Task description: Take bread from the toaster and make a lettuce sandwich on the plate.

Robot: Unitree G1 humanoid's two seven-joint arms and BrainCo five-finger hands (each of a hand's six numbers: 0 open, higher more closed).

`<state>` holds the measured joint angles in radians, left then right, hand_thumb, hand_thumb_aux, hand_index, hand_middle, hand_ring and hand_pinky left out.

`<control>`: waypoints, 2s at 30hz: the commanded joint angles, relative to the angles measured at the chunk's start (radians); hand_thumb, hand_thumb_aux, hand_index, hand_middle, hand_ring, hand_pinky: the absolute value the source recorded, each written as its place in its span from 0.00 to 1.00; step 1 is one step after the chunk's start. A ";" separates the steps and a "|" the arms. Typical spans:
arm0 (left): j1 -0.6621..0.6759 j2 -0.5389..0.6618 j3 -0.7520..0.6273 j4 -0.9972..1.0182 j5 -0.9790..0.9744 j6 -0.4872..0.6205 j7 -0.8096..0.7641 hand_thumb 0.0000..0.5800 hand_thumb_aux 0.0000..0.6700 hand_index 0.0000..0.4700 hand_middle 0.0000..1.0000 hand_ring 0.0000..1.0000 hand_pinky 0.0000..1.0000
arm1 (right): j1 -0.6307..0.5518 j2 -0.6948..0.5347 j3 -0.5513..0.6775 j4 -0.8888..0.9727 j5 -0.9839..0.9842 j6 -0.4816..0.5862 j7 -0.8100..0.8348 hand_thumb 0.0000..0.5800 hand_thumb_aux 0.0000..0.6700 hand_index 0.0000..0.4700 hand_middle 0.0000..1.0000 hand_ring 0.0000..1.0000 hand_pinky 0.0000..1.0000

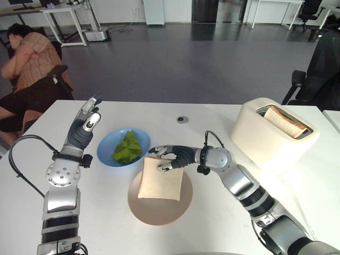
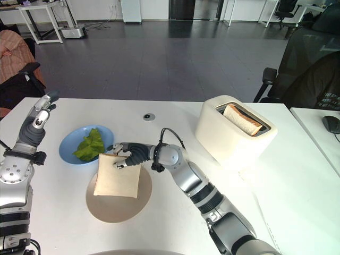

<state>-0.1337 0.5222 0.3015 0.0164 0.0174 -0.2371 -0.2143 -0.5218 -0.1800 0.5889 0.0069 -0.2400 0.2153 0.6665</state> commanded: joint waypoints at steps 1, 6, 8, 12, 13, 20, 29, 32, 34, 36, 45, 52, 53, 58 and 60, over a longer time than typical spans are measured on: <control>-0.005 0.008 0.005 0.015 0.006 -0.005 0.008 0.00 0.00 0.00 0.00 0.00 0.00 | 0.023 -0.010 0.038 0.030 -0.027 -0.004 0.023 1.00 1.00 1.00 0.00 0.00 0.00; -0.006 0.015 0.002 0.030 0.020 -0.017 0.018 0.00 0.00 0.00 0.00 0.00 0.00 | 0.032 -0.015 0.058 0.063 -0.057 -0.034 0.014 1.00 0.94 0.94 0.00 0.00 0.00; -0.010 0.026 -0.003 0.040 0.045 -0.026 0.028 0.00 0.00 0.00 0.00 0.00 0.00 | 0.020 -0.019 0.057 0.066 -0.073 -0.046 0.010 0.00 0.00 0.00 0.00 0.00 0.00; -0.025 0.041 -0.022 0.076 0.089 -0.032 0.038 0.00 0.00 0.00 0.00 0.00 0.00 | 0.002 -0.024 0.016 0.001 -0.061 -0.034 0.024 0.00 0.00 0.00 0.00 0.00 0.00; -0.028 0.049 -0.034 0.086 0.117 -0.024 0.046 0.00 0.00 0.00 0.00 0.00 0.00 | -0.008 -0.023 -0.002 -0.008 -0.057 -0.033 0.019 0.00 0.00 0.00 0.00 0.00 0.00; -0.078 0.191 -0.228 0.227 0.603 0.039 0.230 0.00 0.00 0.00 0.00 0.00 0.00 | -0.036 -0.008 -0.090 -0.043 -0.044 -0.027 -0.020 0.00 0.00 0.00 0.00 0.00 0.00; -0.095 0.234 -0.443 0.342 0.939 0.276 0.261 0.00 0.00 0.00 0.00 0.00 0.00 | -0.016 -0.008 -0.102 -0.040 -0.024 -0.044 -0.024 0.00 0.00 0.00 0.00 0.00 0.00; -0.091 0.218 -0.479 0.344 0.937 0.303 0.233 0.00 0.00 0.00 0.00 0.00 0.00 | -0.001 -0.015 -0.099 -0.043 -0.025 -0.049 -0.025 0.00 0.00 0.00 0.00 0.00 0.00; -0.083 0.212 -0.488 0.351 0.923 0.310 0.229 0.00 0.00 0.00 0.00 0.00 0.00 | 0.004 -0.017 -0.094 -0.040 -0.028 -0.055 -0.026 0.00 0.00 0.00 0.00 0.00 0.00; -0.091 0.204 -0.507 0.372 0.918 0.306 0.228 0.00 0.00 0.00 0.00 0.00 0.00 | 0.007 -0.019 -0.096 -0.041 -0.030 -0.058 -0.030 0.00 0.00 0.00 0.00 0.00 0.00; -0.134 0.174 -0.564 0.454 0.865 0.285 0.194 1.00 1.00 1.00 0.00 0.00 0.00 | 0.021 -0.028 -0.103 -0.058 -0.032 -0.058 -0.046 0.00 0.00 0.00 0.00 0.00 0.00; -0.149 0.175 -0.574 0.468 0.830 0.260 0.237 1.00 1.00 1.00 0.00 0.00 0.00 | 0.024 -0.034 -0.094 -0.042 -0.047 -0.066 -0.061 0.00 0.00 0.00 0.00 0.00 0.00; -0.151 0.175 -0.572 0.463 0.824 0.255 0.246 1.00 1.00 1.00 0.00 0.00 0.00 | 0.024 -0.035 -0.093 -0.040 -0.049 -0.067 -0.063 0.00 0.00 0.00 0.00 0.00 0.00; -0.147 0.213 -0.531 0.364 0.801 0.232 0.279 1.00 1.00 1.00 0.00 0.00 0.00 | 0.020 -0.036 -0.099 -0.029 -0.056 -0.067 -0.076 0.00 0.00 0.00 0.00 0.00 0.00; -0.120 0.232 -0.486 0.273 0.752 0.210 0.257 1.00 1.00 1.00 0.00 0.00 0.00 | 0.018 -0.038 -0.101 -0.025 -0.058 -0.068 -0.081 0.00 0.00 0.00 0.00 0.00 0.00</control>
<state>-0.2805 0.7235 -0.2333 0.3776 0.8135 -0.0071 0.0624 -0.5083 -0.2145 0.4981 -0.0311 -0.2931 0.1478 0.5889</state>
